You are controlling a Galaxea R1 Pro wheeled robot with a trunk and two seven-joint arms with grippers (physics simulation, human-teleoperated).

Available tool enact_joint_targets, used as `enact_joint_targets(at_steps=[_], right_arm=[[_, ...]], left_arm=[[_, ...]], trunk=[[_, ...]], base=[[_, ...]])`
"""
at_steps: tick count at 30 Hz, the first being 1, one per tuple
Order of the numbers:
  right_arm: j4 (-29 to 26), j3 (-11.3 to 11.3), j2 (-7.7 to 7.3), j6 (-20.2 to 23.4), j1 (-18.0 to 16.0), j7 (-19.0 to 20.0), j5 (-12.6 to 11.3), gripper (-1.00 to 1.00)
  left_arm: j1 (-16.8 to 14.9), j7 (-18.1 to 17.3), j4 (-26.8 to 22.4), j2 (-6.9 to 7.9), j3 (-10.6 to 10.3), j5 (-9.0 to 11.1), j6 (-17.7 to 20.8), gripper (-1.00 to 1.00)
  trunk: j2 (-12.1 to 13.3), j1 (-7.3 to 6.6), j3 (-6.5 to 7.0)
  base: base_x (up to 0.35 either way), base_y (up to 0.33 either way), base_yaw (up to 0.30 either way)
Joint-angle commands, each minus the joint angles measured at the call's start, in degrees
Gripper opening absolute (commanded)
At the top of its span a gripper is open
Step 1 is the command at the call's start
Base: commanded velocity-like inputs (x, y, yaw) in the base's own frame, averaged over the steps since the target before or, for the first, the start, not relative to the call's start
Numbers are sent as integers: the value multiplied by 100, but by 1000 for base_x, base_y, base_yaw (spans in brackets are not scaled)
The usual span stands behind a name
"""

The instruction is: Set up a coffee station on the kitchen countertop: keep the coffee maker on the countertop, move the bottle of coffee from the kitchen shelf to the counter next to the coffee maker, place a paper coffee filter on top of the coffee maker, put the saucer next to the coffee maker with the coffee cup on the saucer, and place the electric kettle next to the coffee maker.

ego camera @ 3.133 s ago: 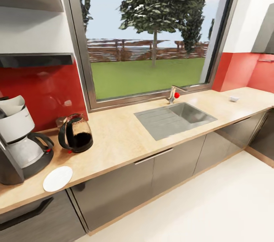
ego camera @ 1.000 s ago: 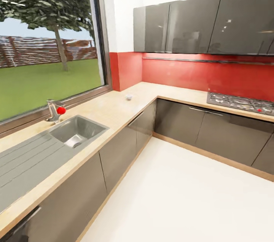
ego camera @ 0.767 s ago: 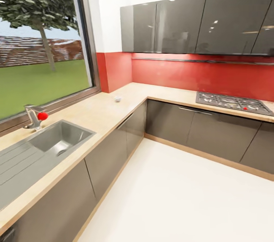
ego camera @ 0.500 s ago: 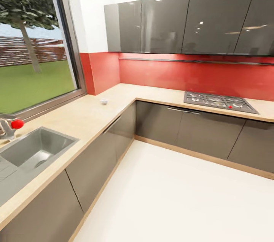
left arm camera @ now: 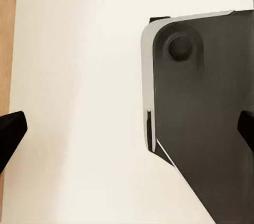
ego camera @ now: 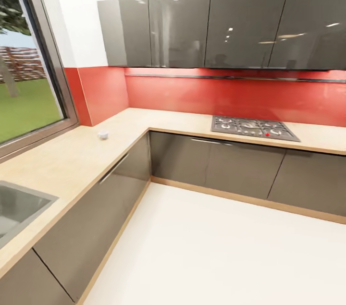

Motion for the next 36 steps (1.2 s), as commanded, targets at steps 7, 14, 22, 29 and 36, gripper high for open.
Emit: enact_joint_targets(at_steps=[7,14,22,29,36], right_arm=[[5,58,3,-31,-7,29,-45,100],[5,58,-12,-38,-5,29,-51,100],[5,53,3,-40,-6,22,-72,100],[5,50,12,-48,-3,21,-76,100],[5,50,5,-49,-6,21,-84,100]], left_arm=[[0,-38,-13,-11,47,-38,-19,100],[0,-38,-13,-11,49,-42,-11,100],[0,-38,-12,-11,42,-44,-12,100],[0,-38,-12,-11,40,-44,-17,100],[0,-38,-12,-11,35,-44,-27,100]], trunk=[[-10,6,-11],[-10,6,-11],[-10,6,-11],[-10,6,-11],[-10,6,-11]], base=[[314,-77,-8],[315,-73,0],[315,-73,0],[315,-93,0],[315,-118,0]])
